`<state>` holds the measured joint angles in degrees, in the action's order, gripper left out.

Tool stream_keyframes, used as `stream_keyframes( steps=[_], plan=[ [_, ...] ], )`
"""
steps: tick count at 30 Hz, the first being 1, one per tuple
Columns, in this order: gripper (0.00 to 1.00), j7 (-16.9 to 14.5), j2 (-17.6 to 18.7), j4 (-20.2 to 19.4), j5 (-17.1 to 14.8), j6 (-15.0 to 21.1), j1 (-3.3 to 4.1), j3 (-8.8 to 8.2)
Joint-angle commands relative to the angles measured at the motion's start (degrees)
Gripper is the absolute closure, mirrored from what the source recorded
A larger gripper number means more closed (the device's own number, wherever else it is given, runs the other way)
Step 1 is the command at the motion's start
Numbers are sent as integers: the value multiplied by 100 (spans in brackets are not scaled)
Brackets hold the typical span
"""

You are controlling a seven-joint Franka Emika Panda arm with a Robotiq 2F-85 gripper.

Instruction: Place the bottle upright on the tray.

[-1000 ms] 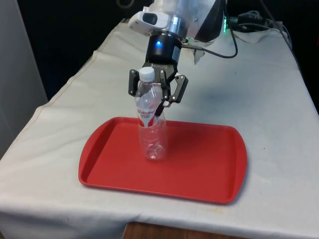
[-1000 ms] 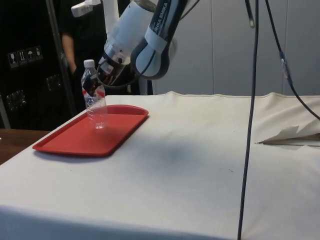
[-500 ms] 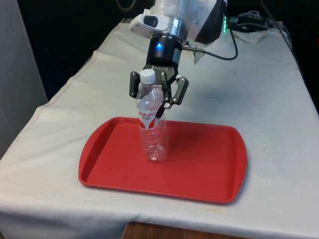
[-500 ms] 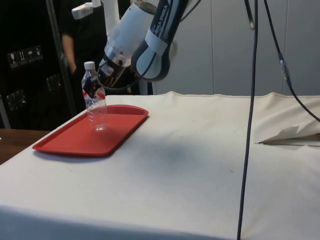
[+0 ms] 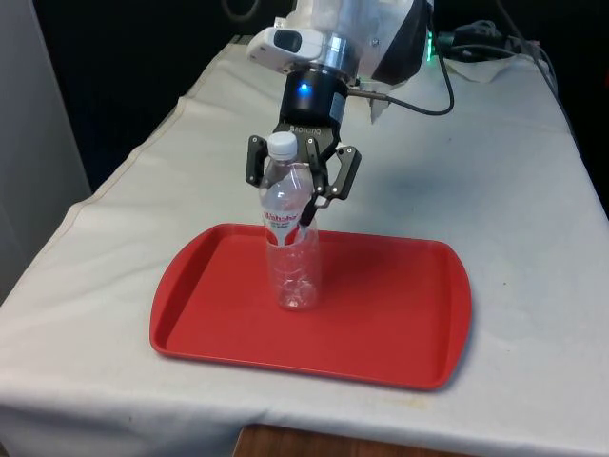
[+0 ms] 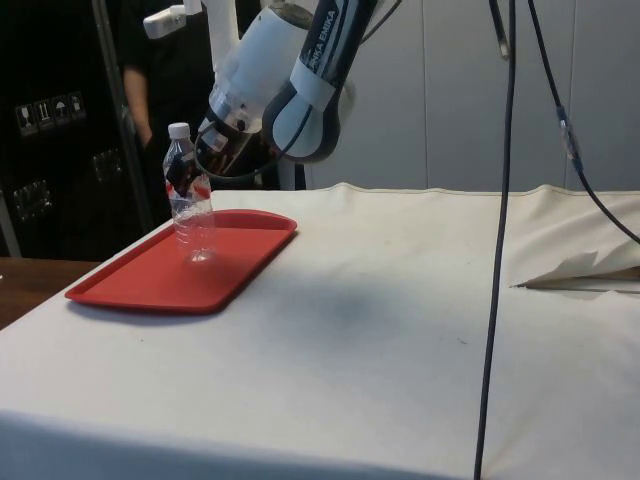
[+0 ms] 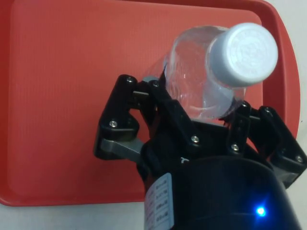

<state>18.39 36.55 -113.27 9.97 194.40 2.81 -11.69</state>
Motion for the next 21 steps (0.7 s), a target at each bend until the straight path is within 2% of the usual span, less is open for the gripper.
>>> stream_keyframes(
  steps=[1, 4, 8, 9, 12, 21],
  plan=[
    [73, 6, 11, 0, 0, 11, 0, 0],
    [63, 0, 11, 0, 0, 11, 0, 0],
    [34, 0, 11, 0, 0, 11, 0, 0],
    [20, 0, 11, 0, 0, 11, 0, 0],
    [2, 0, 11, 0, 0, 11, 0, 0],
    [0, -6, 6, -6, 6, 0, 0, 0]
  ],
)
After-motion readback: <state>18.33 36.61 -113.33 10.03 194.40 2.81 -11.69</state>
